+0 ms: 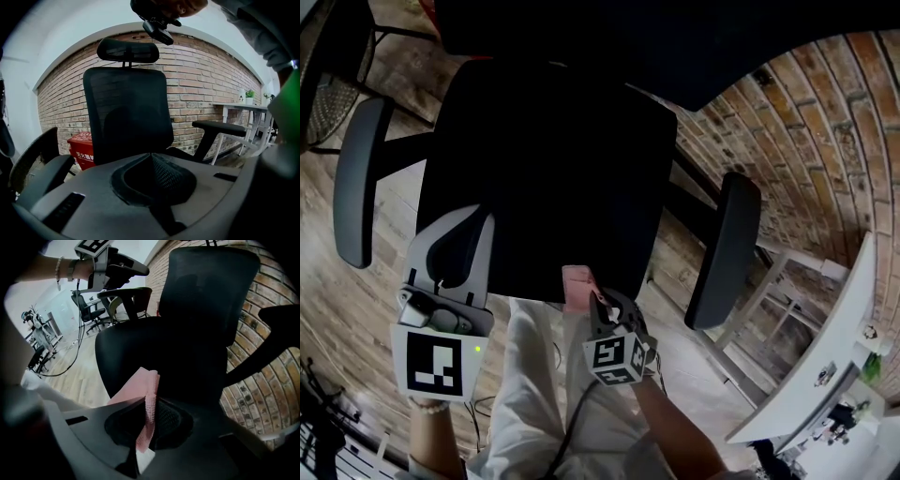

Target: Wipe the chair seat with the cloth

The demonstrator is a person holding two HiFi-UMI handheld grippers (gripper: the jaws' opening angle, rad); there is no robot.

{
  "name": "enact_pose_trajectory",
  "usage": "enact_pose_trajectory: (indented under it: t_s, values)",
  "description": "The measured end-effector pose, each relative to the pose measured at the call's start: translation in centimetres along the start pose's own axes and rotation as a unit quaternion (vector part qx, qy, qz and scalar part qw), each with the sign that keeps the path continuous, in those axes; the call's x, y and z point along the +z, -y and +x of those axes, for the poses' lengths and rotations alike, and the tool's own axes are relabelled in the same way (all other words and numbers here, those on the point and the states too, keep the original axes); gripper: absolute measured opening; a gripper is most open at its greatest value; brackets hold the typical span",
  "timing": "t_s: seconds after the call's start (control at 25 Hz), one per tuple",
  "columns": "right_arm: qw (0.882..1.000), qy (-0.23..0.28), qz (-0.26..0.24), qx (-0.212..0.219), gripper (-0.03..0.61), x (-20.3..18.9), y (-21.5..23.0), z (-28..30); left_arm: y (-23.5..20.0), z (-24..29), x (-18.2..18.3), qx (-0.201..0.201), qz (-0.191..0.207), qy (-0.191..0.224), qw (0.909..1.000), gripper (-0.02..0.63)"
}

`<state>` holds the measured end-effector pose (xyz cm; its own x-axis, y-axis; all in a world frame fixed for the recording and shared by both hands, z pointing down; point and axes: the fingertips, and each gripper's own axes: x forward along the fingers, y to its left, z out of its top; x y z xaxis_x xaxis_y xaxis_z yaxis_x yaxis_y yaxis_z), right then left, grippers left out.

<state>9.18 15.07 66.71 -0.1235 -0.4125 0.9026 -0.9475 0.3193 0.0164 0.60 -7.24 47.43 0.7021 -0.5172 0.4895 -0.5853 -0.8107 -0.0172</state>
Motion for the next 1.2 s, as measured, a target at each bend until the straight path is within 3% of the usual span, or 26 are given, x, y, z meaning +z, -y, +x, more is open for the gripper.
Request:
enact_pose_trajectory:
  t_s: [0.16,0.32,0.52,0.8,0.96,1.2]
  values:
    - [0.999,-0.012,0.013,-0.027,0.054,-1.4,3.2,-1.4,0.2,0.4,1.3,0.004,-0.005,0.012,0.9999,0.018]
    - [0.998,-0.023,0.023,-0.052,0.054,-2.3,5.7,-3.1,0.6,0.2,3.4,-0.007,0.015,0.02,0.9997,0.018]
    - [0.999,-0.012,0.009,-0.036,0.054,-1.0,5.0,-5.3,0.7,-1.1,7.0,-0.014,0.049,0.03,0.9982,0.018]
    - [0.998,0.057,0.007,0.003,0.055,6.8,2.1,-10.1,-0.2,-5.5,12.8,0.012,0.04,0.049,0.9979,0.018]
    - [0.995,0.102,-0.003,0.004,0.054,12.0,3.0,-13.6,-1.2,-9.0,16.6,0.048,0.002,0.074,0.9961,0.018]
    - [0.983,0.185,-0.004,0.007,0.054,19.2,5.2,-20.5,-1.8,-14.5,21.5,0.083,0.014,0.093,0.9921,0.018]
